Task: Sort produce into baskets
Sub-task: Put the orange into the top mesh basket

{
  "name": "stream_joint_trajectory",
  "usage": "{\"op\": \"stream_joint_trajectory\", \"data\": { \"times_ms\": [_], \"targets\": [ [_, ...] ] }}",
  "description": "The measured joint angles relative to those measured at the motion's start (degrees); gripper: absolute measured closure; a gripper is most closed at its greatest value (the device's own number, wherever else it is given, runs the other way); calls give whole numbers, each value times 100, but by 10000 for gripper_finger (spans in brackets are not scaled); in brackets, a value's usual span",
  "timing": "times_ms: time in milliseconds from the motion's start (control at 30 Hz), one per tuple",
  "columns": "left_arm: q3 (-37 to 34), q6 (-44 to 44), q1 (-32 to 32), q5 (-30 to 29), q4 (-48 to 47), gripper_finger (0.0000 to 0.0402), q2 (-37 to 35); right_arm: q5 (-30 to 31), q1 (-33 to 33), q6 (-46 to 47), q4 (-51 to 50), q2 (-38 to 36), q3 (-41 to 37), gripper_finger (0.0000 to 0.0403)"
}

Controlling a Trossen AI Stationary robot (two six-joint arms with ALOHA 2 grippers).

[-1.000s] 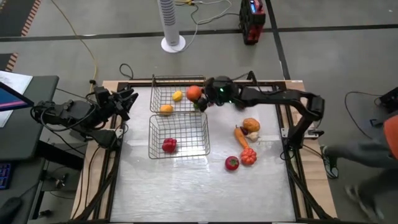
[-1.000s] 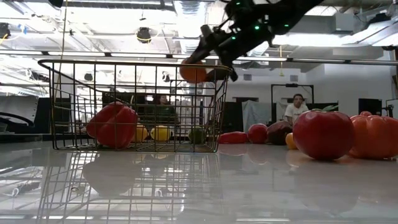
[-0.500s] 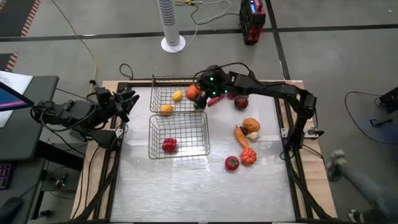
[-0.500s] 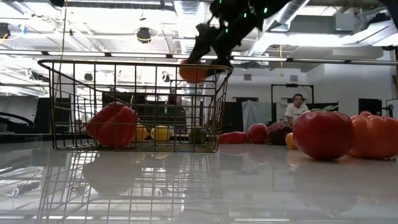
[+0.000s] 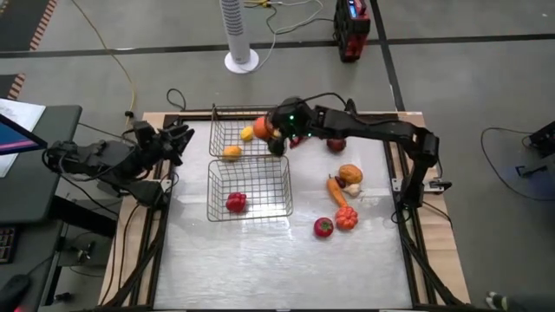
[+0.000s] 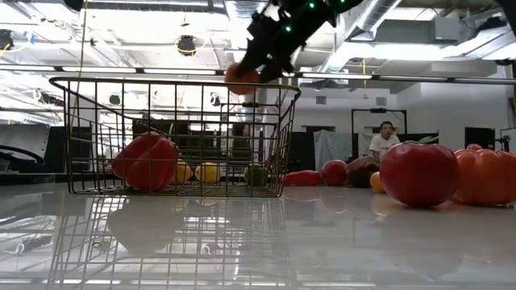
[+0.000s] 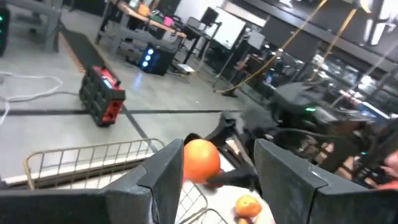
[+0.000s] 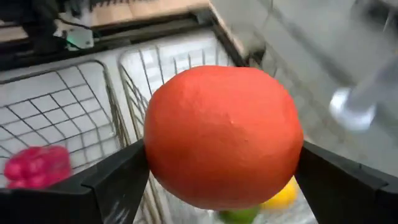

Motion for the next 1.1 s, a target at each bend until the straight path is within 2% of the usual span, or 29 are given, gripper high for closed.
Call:
{"op": "stream_joint_trajectory", "data": {
  "times_ms": [100, 300, 567, 700, 833, 967, 1100],
  "targets": [
    [0, -104, 306, 150, 0, 219, 250, 68, 124, -544, 189, 40, -3, 9],
    [0, -469, 1262, 1035, -7, 219, 636, 330, 272, -830, 767, 28, -1, 9],
    [0, -394, 2981, 3081, 77, 219, 1359, 368, 310, -808, 845, 30, -2, 9],
    [-2, -255, 3601, 4152, 560, 219, 1765, 499, 307, -793, 854, 30, -2, 9],
    [-2, -250, 3945, 4926, 1001, 219, 2114, 499, 307, -791, 850, 30, -2, 9],
    [64, -254, 4204, 5399, 1045, 219, 2494, 497, 307, -789, 852, 30, -2, 9],
    [447, -173, 4343, 5827, 1024, 219, 2964, 457, 307, -832, 850, 30, -2, 9]
  ]
}}
